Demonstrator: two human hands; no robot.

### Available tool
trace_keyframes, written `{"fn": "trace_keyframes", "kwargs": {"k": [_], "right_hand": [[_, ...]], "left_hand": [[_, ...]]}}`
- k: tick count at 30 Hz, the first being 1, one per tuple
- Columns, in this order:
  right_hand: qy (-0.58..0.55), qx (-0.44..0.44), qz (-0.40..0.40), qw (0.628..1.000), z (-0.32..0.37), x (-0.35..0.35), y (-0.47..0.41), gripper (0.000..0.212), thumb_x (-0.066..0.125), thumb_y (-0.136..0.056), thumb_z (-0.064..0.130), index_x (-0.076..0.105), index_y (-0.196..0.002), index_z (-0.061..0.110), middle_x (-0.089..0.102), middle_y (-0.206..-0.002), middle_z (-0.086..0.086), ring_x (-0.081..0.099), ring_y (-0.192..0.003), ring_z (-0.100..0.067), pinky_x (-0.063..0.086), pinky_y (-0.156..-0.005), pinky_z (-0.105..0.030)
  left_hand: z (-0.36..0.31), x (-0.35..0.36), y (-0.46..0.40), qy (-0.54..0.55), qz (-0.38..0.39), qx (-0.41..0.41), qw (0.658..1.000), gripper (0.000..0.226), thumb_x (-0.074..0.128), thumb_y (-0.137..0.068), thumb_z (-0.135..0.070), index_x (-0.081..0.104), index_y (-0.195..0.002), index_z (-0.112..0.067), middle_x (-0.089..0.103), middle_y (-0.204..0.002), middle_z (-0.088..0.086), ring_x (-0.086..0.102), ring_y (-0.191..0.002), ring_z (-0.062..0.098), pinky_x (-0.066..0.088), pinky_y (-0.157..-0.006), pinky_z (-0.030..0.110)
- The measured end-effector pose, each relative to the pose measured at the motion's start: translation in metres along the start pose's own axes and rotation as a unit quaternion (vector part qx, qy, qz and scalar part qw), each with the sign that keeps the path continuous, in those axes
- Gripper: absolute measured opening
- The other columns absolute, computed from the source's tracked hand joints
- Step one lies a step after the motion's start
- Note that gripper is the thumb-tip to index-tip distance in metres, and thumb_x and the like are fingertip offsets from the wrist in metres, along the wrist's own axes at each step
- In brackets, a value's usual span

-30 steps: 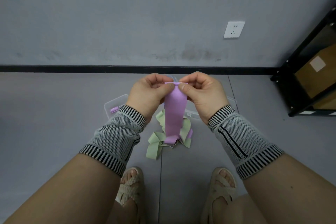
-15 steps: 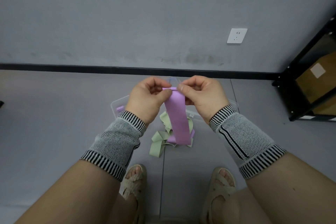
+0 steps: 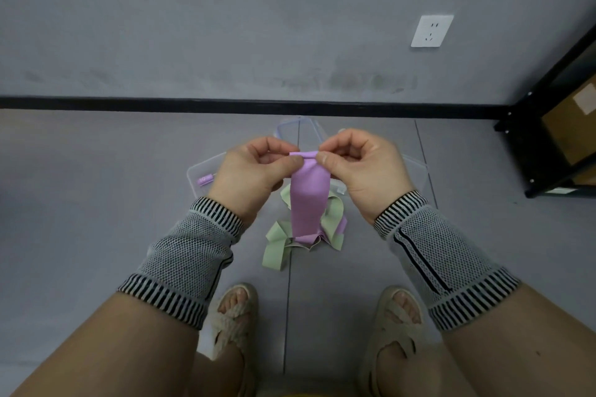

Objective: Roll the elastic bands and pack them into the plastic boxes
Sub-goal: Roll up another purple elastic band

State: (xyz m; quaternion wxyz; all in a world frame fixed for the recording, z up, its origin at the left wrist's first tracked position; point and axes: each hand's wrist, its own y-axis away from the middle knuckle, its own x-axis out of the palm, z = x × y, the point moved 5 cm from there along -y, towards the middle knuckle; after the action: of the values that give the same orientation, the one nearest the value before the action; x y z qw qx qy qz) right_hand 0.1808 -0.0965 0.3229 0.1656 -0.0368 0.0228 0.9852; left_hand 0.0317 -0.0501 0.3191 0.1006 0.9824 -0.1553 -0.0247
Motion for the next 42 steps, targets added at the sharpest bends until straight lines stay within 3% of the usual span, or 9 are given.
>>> {"fn": "trace_keyframes", "kwargs": {"k": [8, 16, 21, 25, 28, 34, 38, 42], "right_hand": [[-0.005, -0.006, -0.004, 1.0, -0.006, -0.007, -0.008, 0.021, 0.07, -0.079, -0.003, 0.064, -0.075, 0.016, 0.066, -0.076, -0.004, 0.062, -0.075, -0.017, 0.056, -0.08, -0.04], [-0.017, -0.008, -0.004, 1.0, -0.007, -0.009, -0.009, 0.023, 0.071, -0.077, -0.004, 0.064, -0.077, 0.018, 0.066, -0.075, 0.003, 0.062, -0.071, -0.006, 0.054, -0.073, -0.023], [-0.038, 0.045, 0.024, 0.998, -0.013, -0.009, -0.01, 0.015, 0.073, -0.078, 0.005, 0.066, -0.082, 0.018, 0.07, -0.075, -0.006, 0.066, -0.072, -0.021, 0.057, -0.072, -0.039], [-0.033, 0.043, 0.029, 0.998, -0.012, -0.011, -0.01, 0.007, 0.07, -0.082, 0.008, 0.068, -0.08, 0.014, 0.068, -0.067, -0.005, 0.06, -0.059, -0.017, 0.052, -0.06, -0.03], [-0.028, 0.028, 0.021, 0.999, -0.01, -0.013, -0.01, 0.013, 0.069, -0.081, 0.002, 0.068, -0.078, 0.014, 0.068, -0.065, -0.001, 0.063, -0.061, -0.013, 0.053, -0.061, -0.024], [-0.034, 0.016, 0.012, 0.999, -0.012, -0.015, -0.012, 0.019, 0.069, -0.081, 0.0, 0.068, -0.076, 0.018, 0.067, -0.07, -0.005, 0.064, -0.069, -0.017, 0.054, -0.069, -0.03], [-0.041, 0.011, 0.007, 0.999, -0.011, -0.016, -0.012, 0.019, 0.068, -0.081, -0.002, 0.067, -0.076, 0.017, 0.067, -0.069, -0.004, 0.064, -0.067, -0.015, 0.053, -0.067, -0.028], [-0.049, 0.009, 0.014, 0.999, -0.008, -0.014, -0.011, 0.018, 0.067, -0.081, -0.004, 0.066, -0.078, 0.014, 0.066, -0.07, -0.005, 0.065, -0.066, -0.013, 0.054, -0.065, -0.025]], "left_hand": [[0.002, 0.005, -0.008, 0.004, 0.025, 0.012, 1.0, 0.013, 0.064, -0.084, -0.002, 0.065, -0.077, -0.014, 0.061, -0.058, -0.003, 0.049, -0.057, 0.011, 0.039, -0.054, 0.022], [0.001, 0.004, -0.01, 0.006, 0.027, 0.021, 0.999, 0.02, 0.062, -0.082, 0.004, 0.065, -0.075, -0.014, 0.058, -0.055, -0.003, 0.042, -0.054, 0.013, 0.035, -0.054, 0.026], [0.001, 0.001, -0.011, 0.004, 0.019, 0.034, 0.999, 0.021, 0.063, -0.082, 0.006, 0.064, -0.075, -0.014, 0.058, -0.054, -0.005, 0.044, -0.052, 0.011, 0.037, -0.053, 0.024], [0.0, 0.0, -0.013, 0.005, 0.009, 0.038, 0.999, 0.021, 0.062, -0.082, 0.007, 0.064, -0.075, -0.013, 0.059, -0.055, -0.004, 0.044, -0.051, 0.011, 0.037, -0.053, 0.023], [0.0, 0.002, -0.012, 0.004, 0.013, 0.031, 0.999, 0.02, 0.062, -0.082, 0.007, 0.064, -0.076, -0.012, 0.059, -0.056, -0.003, 0.045, -0.052, 0.01, 0.039, -0.053, 0.023], [0.002, 0.009, -0.012, 0.0, 0.03, -0.017, 0.999, 0.018, 0.06, -0.082, 0.006, 0.063, -0.078, -0.011, 0.061, -0.054, -0.003, 0.049, -0.053, 0.01, 0.034, -0.051, 0.021], [0.001, 0.009, -0.011, -0.005, 0.038, -0.01, 0.999, 0.015, 0.062, -0.082, 0.002, 0.064, -0.078, -0.013, 0.062, -0.064, 0.004, 0.051, -0.063, 0.015, 0.034, -0.047, 0.017], [-0.002, 0.007, -0.011, -0.005, 0.031, 0.013, 0.999, 0.01, 0.063, -0.084, -0.003, 0.065, -0.08, -0.012, 0.062, -0.061, -0.004, 0.054, -0.057, 0.004, 0.038, -0.048, 0.012]]}}
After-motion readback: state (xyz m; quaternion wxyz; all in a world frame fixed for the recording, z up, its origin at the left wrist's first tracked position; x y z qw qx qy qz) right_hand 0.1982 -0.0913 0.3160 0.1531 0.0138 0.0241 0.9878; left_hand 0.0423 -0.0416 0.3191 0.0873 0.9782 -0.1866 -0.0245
